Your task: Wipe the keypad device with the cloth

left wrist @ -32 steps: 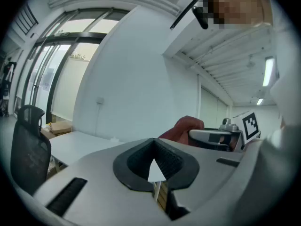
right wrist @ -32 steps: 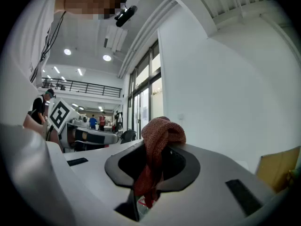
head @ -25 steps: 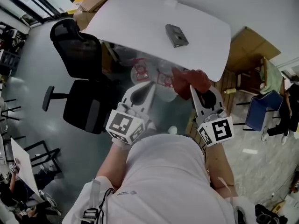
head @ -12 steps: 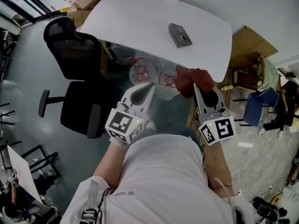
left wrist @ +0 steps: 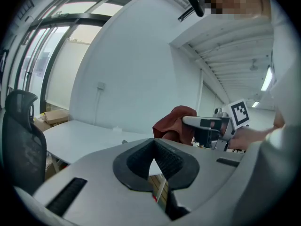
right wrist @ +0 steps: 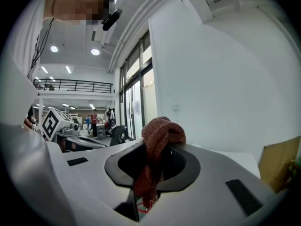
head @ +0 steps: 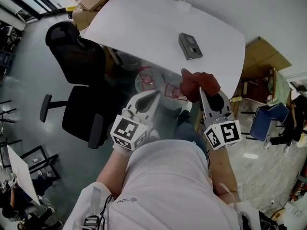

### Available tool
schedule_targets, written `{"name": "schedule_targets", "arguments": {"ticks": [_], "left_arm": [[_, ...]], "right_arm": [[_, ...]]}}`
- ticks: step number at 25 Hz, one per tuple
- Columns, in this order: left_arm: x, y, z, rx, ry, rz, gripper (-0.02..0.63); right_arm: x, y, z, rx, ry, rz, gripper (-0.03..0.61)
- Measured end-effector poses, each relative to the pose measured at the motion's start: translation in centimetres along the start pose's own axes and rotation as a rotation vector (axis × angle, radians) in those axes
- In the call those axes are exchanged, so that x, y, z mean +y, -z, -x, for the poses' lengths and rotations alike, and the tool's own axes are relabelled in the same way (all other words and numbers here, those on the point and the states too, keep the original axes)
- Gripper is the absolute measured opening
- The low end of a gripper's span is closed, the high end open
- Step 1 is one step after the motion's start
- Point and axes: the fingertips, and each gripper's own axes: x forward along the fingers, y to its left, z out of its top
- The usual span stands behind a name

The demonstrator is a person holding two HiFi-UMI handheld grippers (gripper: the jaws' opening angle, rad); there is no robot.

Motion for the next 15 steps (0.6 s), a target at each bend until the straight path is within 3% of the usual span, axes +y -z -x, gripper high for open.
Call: {"name": "schedule_targets", "arguments": {"ticks": [15], "left_arm": [[2.0, -4.1, -15.5, 0.051, -0.225, 0.001, 0.011]], "right_arm": [[-15.8, -1.9, -11.0, 0.021, -0.224, -0.048, 0.077]]}}
